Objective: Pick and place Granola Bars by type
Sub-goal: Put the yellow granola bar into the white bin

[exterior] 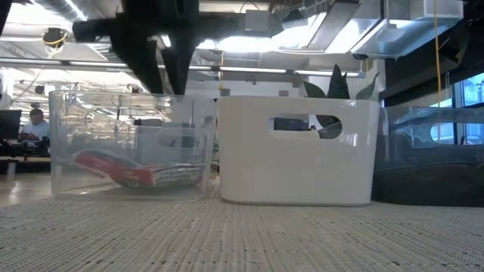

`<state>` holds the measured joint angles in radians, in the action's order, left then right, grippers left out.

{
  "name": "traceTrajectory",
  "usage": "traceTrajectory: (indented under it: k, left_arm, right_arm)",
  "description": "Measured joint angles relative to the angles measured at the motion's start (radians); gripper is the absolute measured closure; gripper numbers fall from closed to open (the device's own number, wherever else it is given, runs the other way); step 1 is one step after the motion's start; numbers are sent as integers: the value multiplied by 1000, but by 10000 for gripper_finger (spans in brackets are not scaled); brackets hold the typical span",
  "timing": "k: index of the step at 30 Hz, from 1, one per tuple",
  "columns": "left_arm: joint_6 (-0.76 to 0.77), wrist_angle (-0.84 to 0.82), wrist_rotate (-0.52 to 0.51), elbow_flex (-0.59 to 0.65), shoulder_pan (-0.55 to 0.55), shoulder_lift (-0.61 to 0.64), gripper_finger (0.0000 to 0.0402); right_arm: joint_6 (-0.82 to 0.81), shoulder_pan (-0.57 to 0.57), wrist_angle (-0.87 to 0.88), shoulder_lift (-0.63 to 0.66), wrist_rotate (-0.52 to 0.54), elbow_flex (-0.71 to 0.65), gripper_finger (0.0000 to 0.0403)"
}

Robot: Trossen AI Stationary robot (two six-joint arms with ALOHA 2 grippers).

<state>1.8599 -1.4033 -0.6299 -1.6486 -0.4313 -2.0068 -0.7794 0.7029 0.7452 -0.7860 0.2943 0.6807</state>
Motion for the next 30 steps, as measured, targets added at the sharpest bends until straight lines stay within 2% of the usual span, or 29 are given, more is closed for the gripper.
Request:
traceTrajectory:
  k: [10,17,20,23,26,30]
  left_arm:
    - [-186,-48,2,-34,22,79,276]
    - [-397,-48,-13,-34,109,132,276]
    - [-509,-45,-28,-34,176,139,276]
    - [-643,-35,-32,-34,256,139,276]
    - [-772,3,20,-34,351,139,274]
    - [-981,106,97,-32,480,139,250]
  right_arm:
    - [0,0,-119,0,0,0,166]
    - [2,0,-164,0,3,0,166]
    - [3,0,-175,0,72,0,166]
    - [2,0,-183,0,184,0,166]
    - [-5,-1,-198,0,296,0,166]
    - [-2,-3,-222,4,375,0,166]
